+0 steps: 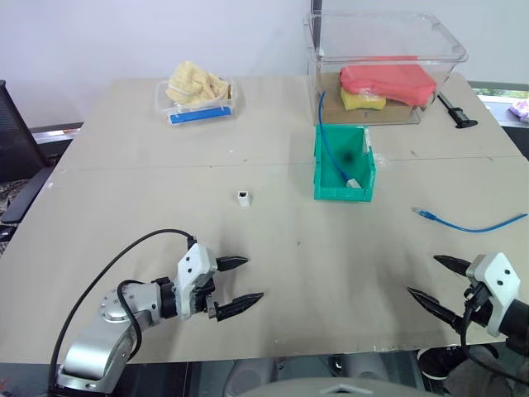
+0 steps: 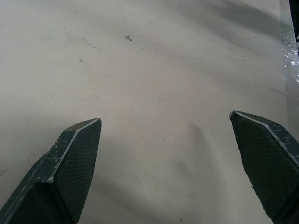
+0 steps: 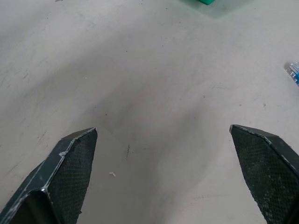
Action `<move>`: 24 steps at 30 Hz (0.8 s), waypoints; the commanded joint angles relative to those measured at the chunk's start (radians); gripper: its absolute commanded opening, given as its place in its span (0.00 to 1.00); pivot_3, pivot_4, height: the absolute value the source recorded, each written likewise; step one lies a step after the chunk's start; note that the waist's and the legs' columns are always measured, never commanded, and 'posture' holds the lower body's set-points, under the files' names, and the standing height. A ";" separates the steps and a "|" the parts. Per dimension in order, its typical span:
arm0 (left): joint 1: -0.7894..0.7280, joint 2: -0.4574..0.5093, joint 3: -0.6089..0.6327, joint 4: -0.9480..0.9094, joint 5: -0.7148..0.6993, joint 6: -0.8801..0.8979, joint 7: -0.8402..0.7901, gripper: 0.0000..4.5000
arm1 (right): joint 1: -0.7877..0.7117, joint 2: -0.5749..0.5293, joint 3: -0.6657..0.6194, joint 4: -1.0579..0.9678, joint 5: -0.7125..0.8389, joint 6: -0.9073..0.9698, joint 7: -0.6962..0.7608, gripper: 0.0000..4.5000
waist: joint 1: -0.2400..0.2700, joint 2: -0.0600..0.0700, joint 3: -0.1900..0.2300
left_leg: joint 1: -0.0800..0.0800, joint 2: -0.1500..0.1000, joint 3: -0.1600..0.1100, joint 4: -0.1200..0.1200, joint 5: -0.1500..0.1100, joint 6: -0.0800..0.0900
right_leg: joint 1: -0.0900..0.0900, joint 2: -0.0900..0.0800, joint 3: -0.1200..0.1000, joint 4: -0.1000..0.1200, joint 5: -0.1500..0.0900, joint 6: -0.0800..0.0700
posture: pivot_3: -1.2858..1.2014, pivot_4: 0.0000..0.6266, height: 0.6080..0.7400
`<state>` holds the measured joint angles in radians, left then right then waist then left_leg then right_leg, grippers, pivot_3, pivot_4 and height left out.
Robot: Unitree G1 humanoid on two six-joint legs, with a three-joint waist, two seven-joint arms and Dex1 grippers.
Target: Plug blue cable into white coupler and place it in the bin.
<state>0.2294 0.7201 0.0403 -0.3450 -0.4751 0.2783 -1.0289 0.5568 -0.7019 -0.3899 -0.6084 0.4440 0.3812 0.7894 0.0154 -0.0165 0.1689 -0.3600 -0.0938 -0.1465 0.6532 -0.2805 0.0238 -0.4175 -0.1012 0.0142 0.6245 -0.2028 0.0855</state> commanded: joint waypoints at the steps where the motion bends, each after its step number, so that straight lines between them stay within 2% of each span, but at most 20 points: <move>1: -0.027 -0.019 0.030 -0.038 -0.045 0.011 0.017 1.00 | -0.038 0.012 -0.034 0.001 0.010 -0.019 -0.017 1.00 | 0.000 0.000 0.000 | 0.000 0.000 0.000 0.000 0.000 0.000 | 0.000 0.000 0.000 0.000 0.000 0.000 | 0.52 0.24 1.00; 5: -0.128 -0.078 0.027 -0.074 -0.151 0.117 0.075 1.00 | -0.188 -0.050 -0.033 0.052 -0.013 0.113 -0.098 1.00 | -0.001 0.000 0.000 | 0.000 0.000 0.001 0.002 0.000 0.000 | 0.000 0.000 0.001 0.000 0.002 0.000 | 0.52 0.24 1.00; 9: -0.175 -0.082 -0.004 -0.112 -0.157 0.145 0.071 1.00 | -0.331 -0.128 -0.019 0.151 0.020 0.239 -0.091 1.00 | -0.002 0.000 0.000 | 0.000 0.001 0.001 0.002 0.000 0.000 | 0.001 0.002 0.001 0.000 0.003 -0.001 | 0.52 0.24 1.00; 13: -0.233 -0.064 -0.057 -0.153 -0.120 0.135 0.049 1.00 | -0.526 -0.230 0.090 0.344 -0.035 0.285 -0.037 1.00 | -0.001 0.000 0.000 | -0.001 0.001 0.002 0.002 0.000 0.000 | 0.000 0.002 0.001 -0.001 0.005 -0.005 | 0.52 0.24 1.00; 16: -0.257 -0.064 -0.071 -0.164 -0.120 0.144 0.051 1.00 | -0.650 -0.262 0.175 0.465 -0.052 0.289 0.022 0.83 | -0.003 0.000 0.000 | -0.001 0.001 0.003 0.002 0.000 0.000 | 0.000 0.002 0.002 -0.003 0.006 -0.005 | 0.52 0.24 1.00; 18: -0.267 -0.064 -0.078 -0.172 -0.121 0.149 0.050 1.00 | -0.723 -0.279 0.247 0.547 -0.086 0.254 0.084 0.65 | -0.003 0.000 0.000 | -0.001 0.001 0.003 0.001 0.000 0.000 | 0.000 0.002 0.001 -0.003 0.006 -0.005 | 0.52 0.24 1.00; 24: -0.260 -0.064 -0.080 -0.201 -0.121 0.156 0.071 1.00 | -0.881 -0.263 0.379 0.744 -0.170 0.187 0.163 0.65 | -0.003 0.001 0.001 | -0.002 0.001 0.005 0.001 0.001 -0.002 | -0.001 0.002 0.002 -0.004 0.006 -0.005 | 0.52 0.24 1.00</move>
<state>-0.0323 0.6512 -0.0479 -0.4987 -0.5899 0.4361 -0.9649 -0.2974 -0.9614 -0.0177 0.1008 0.3008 0.6008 0.9309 0.0121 -0.0160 0.1697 -0.3620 -0.0930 -0.1420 0.6544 -0.2791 0.0214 -0.4186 -0.0995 0.0165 0.6199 -0.1971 0.0803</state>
